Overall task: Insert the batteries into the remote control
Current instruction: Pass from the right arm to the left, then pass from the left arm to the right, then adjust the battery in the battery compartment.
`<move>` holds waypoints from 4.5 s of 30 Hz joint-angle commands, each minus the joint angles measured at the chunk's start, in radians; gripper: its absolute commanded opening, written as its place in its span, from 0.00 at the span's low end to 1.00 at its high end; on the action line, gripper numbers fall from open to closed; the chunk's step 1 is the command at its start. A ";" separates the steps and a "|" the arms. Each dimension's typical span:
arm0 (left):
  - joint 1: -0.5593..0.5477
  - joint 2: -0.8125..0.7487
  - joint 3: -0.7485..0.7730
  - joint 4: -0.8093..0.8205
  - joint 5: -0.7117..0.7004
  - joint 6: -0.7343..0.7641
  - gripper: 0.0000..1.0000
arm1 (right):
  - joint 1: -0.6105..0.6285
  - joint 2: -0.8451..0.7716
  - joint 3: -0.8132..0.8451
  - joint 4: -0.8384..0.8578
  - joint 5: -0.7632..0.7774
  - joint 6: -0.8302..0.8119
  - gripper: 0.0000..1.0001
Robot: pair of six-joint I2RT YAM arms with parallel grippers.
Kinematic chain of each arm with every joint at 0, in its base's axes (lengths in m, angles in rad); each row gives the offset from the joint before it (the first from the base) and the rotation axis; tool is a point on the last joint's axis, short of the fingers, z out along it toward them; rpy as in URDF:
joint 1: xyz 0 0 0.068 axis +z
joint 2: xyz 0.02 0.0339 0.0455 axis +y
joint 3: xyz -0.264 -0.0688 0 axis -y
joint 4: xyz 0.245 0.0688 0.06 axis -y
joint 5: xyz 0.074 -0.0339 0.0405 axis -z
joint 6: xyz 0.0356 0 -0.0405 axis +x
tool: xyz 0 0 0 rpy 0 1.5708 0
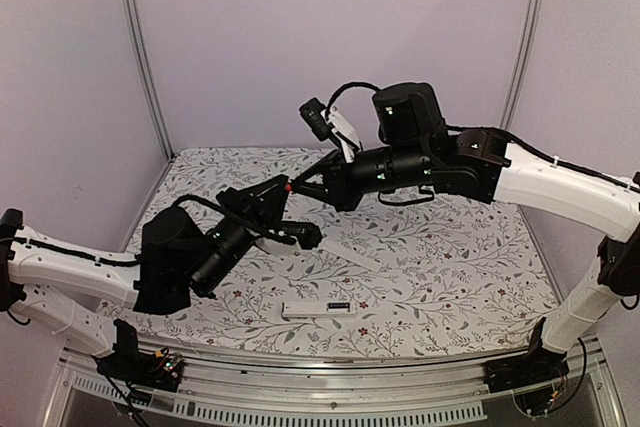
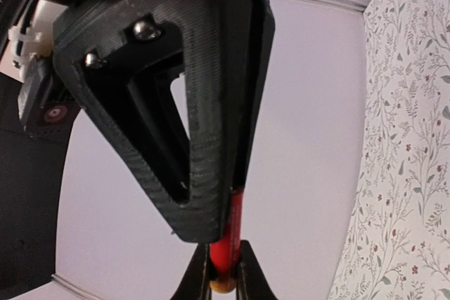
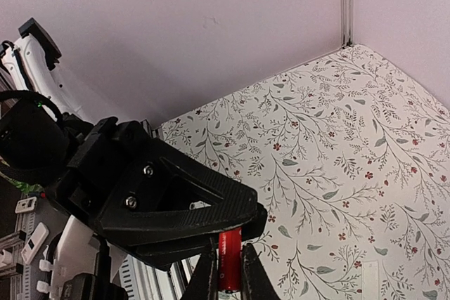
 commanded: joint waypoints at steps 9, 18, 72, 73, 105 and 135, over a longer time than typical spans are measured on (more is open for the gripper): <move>-0.036 -0.026 0.007 0.054 0.040 -0.372 0.00 | 0.009 -0.026 0.028 0.016 0.053 -0.042 0.25; -0.019 -0.182 -0.058 0.060 0.413 -1.175 0.00 | 0.009 -0.306 -0.238 0.413 -0.143 -0.128 0.71; -0.004 -0.149 0.004 0.018 0.550 -1.377 0.59 | 0.094 -0.131 -0.140 0.400 -0.163 -0.279 0.00; -0.003 -0.157 0.000 -0.002 0.522 -1.374 0.70 | 0.094 -0.130 -0.120 0.363 -0.115 -0.278 0.00; 0.028 -0.526 -0.233 -1.057 -0.285 -2.366 0.82 | -0.007 0.139 -0.378 0.096 -0.119 -0.244 0.00; 0.135 -0.437 -0.233 -0.976 -0.234 -2.270 0.84 | -0.006 0.321 -0.339 0.004 -0.034 -0.462 0.00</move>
